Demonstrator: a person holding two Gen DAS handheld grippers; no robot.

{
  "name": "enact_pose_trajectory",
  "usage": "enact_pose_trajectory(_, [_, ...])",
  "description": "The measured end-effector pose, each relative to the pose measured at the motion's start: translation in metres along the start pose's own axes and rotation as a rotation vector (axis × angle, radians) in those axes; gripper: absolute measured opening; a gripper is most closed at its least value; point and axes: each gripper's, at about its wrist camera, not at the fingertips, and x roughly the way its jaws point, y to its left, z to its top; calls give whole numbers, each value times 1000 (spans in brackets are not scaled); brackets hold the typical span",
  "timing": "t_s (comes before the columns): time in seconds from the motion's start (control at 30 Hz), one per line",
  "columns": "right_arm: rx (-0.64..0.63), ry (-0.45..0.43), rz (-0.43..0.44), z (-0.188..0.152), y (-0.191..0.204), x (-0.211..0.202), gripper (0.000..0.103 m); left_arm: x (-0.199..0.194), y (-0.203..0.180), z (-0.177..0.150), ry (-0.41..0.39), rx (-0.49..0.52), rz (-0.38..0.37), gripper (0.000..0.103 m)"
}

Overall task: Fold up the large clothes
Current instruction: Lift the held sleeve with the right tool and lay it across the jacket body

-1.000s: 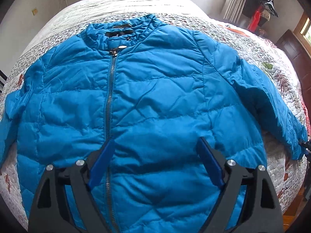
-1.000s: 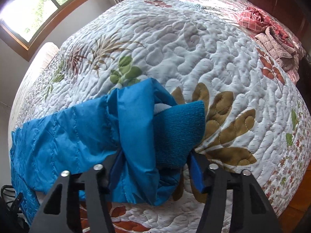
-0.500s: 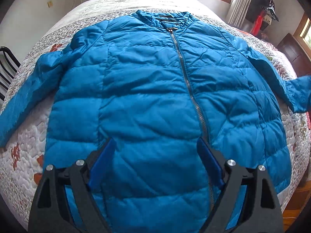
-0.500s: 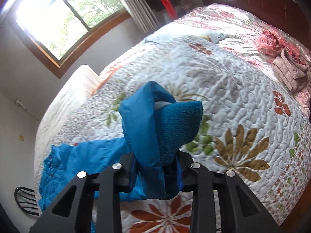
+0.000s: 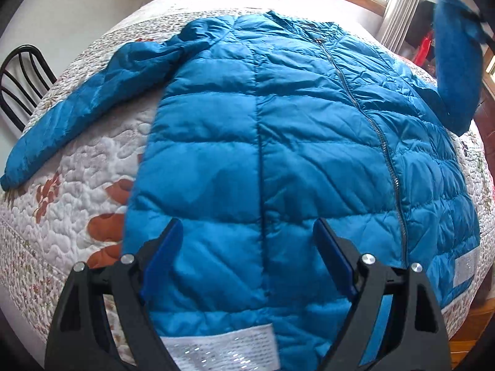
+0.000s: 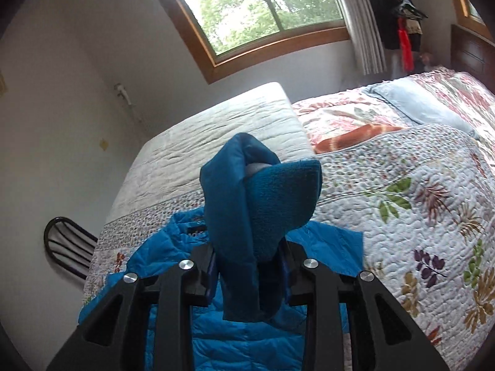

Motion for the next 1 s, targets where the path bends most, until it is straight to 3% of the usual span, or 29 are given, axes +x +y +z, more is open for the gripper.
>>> enact_pose_trajectory(0.17, [-92,99,36,-18,72,63,32,-3,16,-8,-1,-7,-5,85])
enact_pose_trajectory(0.33, [-187,183,-35,-50,118,129,32,-3,25,-13,-6,-8,-9,85])
enact_pose_trajectory(0.6, [-300,330,-86,-106,145,204,35,-4,36,-14,-10,-19,-21,87])
enact_pose_trajectory(0.67, [-320,369,-52,-115,150,213,40,-3,38,-14,-8,-21,-22,87])
enact_pose_trajectory(0.73, [-315,402,76,-121,155,212,54,-2,39,-14,-7,-20,-24,87])
enact_pose_trajectory(0.8, [-288,417,229,-120,157,200,61,-3,39,-14,-8,-19,-26,87])
enact_pose_trajectory(0.87, [-279,377,317,-114,158,181,62,-4,40,-14,-10,-21,-29,88])
enact_pose_trajectory(0.93, [-275,334,302,-107,157,167,62,-5,41,-16,-13,-27,-32,88])
enact_pose_trajectory(1.0, [-282,309,183,-102,153,165,62,-7,42,-17,-15,-33,-33,88])
